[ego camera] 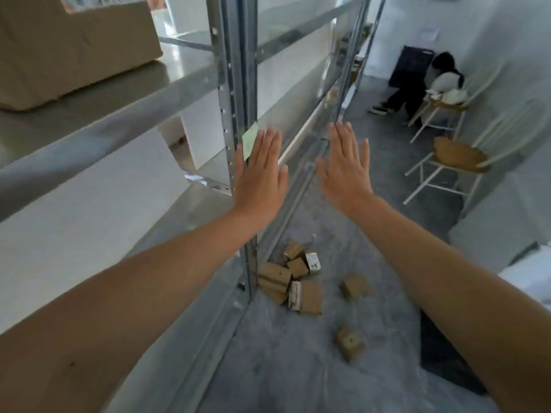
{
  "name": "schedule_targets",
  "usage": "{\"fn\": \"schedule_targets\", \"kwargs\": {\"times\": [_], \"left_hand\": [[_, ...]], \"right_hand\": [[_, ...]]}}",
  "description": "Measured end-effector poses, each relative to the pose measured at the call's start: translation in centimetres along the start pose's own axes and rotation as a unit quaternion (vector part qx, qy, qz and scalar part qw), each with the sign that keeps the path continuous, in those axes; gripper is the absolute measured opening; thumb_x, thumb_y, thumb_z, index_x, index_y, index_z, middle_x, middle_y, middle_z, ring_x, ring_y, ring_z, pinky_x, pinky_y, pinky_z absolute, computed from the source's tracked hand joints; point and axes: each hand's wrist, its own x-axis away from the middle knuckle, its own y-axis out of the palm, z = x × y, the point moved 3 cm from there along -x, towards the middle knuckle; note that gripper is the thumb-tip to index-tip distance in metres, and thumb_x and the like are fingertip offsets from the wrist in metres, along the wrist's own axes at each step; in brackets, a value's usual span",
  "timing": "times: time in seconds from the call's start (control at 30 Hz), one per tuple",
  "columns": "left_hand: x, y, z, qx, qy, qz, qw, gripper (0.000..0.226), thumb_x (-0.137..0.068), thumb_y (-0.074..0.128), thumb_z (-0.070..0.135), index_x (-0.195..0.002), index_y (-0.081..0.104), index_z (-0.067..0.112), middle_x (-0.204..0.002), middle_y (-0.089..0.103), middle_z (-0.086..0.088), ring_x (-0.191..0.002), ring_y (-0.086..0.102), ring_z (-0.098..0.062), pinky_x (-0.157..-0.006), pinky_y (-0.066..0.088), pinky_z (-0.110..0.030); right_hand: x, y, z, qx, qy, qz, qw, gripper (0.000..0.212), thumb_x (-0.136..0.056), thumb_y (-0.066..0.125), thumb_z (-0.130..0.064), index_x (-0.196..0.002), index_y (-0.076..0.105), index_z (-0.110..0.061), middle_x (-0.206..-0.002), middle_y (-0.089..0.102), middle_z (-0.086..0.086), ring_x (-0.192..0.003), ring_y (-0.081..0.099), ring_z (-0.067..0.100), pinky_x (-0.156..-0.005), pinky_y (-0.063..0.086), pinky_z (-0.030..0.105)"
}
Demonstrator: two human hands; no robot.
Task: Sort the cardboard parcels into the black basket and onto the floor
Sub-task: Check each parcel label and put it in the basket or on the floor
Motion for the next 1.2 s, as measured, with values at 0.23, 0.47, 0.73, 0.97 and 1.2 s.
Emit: {"fn": "schedule_targets", "kwargs": {"times": [0.23,0.47,0.73,0.97,1.2], "left_hand": [[-1.8,8.2,2.7,-0.002,0.049,-0.093,0.994,0.059,-0.104,0.024,0.033,-0.157,0.003,0.015,-0.165,-0.001,-0.001,-0.152,-0.004,-0.015,-0.121,-0.003,-0.050],[-3.6,17.4,8.8,0.006,0.091,-0.165,0.982,0.060,-0.105,0.023,0.034,-0.157,0.000,0.016,-0.165,-0.004,0.000,-0.151,-0.006,-0.015,-0.121,-0.004,-0.052],[-4.4,32.2,15.1,-0.025,0.066,-0.304,0.950,0.058,-0.105,0.026,0.031,-0.157,0.006,0.016,-0.165,0.001,0.002,-0.152,-0.002,-0.014,-0.121,-0.001,-0.051],[-2.9,44.5,19.2,0.016,0.004,-0.324,0.946,0.055,-0.104,0.032,0.025,-0.156,0.017,0.017,-0.164,0.013,0.002,-0.151,0.006,-0.013,-0.121,0.002,-0.049],[6.7,59.8,11.1,0.008,-0.160,-0.354,0.921,0.052,-0.102,0.035,0.022,-0.152,0.028,0.010,-0.157,0.031,-0.011,-0.145,0.027,-0.028,-0.117,0.021,-0.052]], "right_hand": [[3.3,3.6,8.9,0.048,0.073,-0.068,0.994,0.069,-0.102,0.034,-0.035,-0.157,0.000,-0.011,-0.165,-0.003,0.004,-0.152,-0.009,0.018,-0.121,-0.007,0.049],[2.8,8.7,20.7,0.001,0.153,-0.124,0.980,0.068,-0.101,0.035,-0.033,-0.156,0.003,-0.011,-0.165,0.000,0.005,-0.152,-0.008,0.018,-0.121,-0.006,0.050],[5.4,18.7,36.8,-0.069,0.218,-0.256,0.939,0.068,-0.101,0.039,-0.031,-0.157,0.006,-0.012,-0.164,0.005,0.003,-0.152,-0.005,0.017,-0.121,-0.004,0.049],[13.2,27.6,48.3,-0.069,0.293,-0.375,0.877,0.067,-0.102,0.037,-0.031,-0.156,0.004,-0.010,-0.164,0.002,0.004,-0.152,-0.006,0.018,-0.121,-0.003,0.050],[21.1,40.9,48.5,-0.067,0.250,-0.463,0.848,0.064,-0.102,0.037,-0.032,-0.156,0.007,-0.013,-0.163,0.004,0.002,-0.152,-0.002,0.017,-0.122,-0.001,0.047]]}}
